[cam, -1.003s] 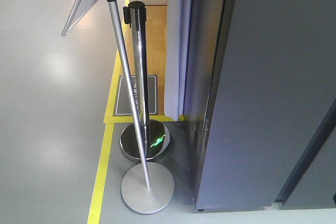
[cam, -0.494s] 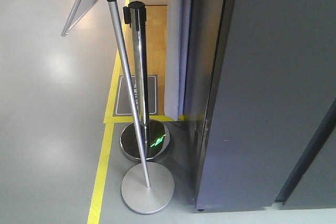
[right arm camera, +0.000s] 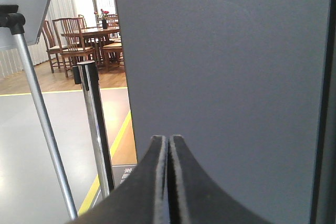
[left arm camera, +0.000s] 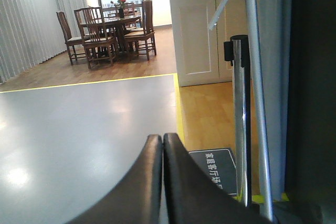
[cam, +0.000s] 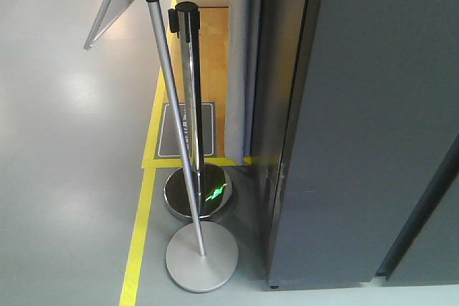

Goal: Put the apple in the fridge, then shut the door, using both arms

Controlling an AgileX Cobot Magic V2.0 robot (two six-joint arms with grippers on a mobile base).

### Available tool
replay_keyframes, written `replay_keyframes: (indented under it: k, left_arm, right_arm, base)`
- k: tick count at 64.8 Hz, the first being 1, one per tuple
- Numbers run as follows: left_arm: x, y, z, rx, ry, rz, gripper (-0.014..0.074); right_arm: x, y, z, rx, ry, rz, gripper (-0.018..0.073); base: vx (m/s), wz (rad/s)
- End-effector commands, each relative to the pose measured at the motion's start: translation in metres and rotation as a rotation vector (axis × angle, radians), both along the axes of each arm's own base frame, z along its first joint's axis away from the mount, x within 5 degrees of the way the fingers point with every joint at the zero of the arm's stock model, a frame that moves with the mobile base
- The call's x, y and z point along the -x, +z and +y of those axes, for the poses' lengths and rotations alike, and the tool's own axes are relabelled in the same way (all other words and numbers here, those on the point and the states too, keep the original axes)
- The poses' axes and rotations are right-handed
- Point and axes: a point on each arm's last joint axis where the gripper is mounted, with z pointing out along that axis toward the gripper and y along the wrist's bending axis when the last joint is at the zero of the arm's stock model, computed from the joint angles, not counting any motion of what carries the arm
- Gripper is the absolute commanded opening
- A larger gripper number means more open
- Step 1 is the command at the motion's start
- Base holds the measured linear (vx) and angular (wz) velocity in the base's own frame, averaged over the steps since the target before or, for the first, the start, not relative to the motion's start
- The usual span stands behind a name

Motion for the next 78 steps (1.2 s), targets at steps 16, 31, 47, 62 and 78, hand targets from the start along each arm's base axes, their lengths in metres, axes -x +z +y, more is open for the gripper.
replay_keyframes:
  k: [16, 31, 47, 62, 78]
  left_arm:
    - [0.0001, -0.0023, -0.0015, 0.007, -0.017, -0.057, -0.0006]
    - [0.0001, -0.0023, -0.0015, 0.007, -0.017, -0.057, -0.0006]
    - [0.0001, -0.0023, -0.0015, 0.007, -0.017, -0.057, -0.0006]
    - [0.0001, -0.0023, -0.0015, 0.007, -0.017, -0.057, -0.0006]
    - [0.0001, -0.0023, -0.0015, 0.007, -0.017, -0.057, -0.0006]
  right_arm:
    - [0.0012, 0.0071, 0.001, 0.005, 0.012, -0.084, -0.0002]
    - [0.0012, 0.0071, 0.001, 0.005, 0.012, -0.084, -0.0002]
    - [0.0012, 0.0071, 0.001, 0.005, 0.012, -0.084, -0.0002]
    - [0.0012, 0.0071, 0.001, 0.005, 0.012, -0.084, -0.0002]
    - [0.0012, 0.0069, 0.001, 0.005, 0.011, -0.082, -0.0002]
  base:
    - [0.0, 0.0]
    - [0.0, 0.0]
    - [0.0, 0.0]
    - [0.0, 0.0]
    - [0.0, 0.0]
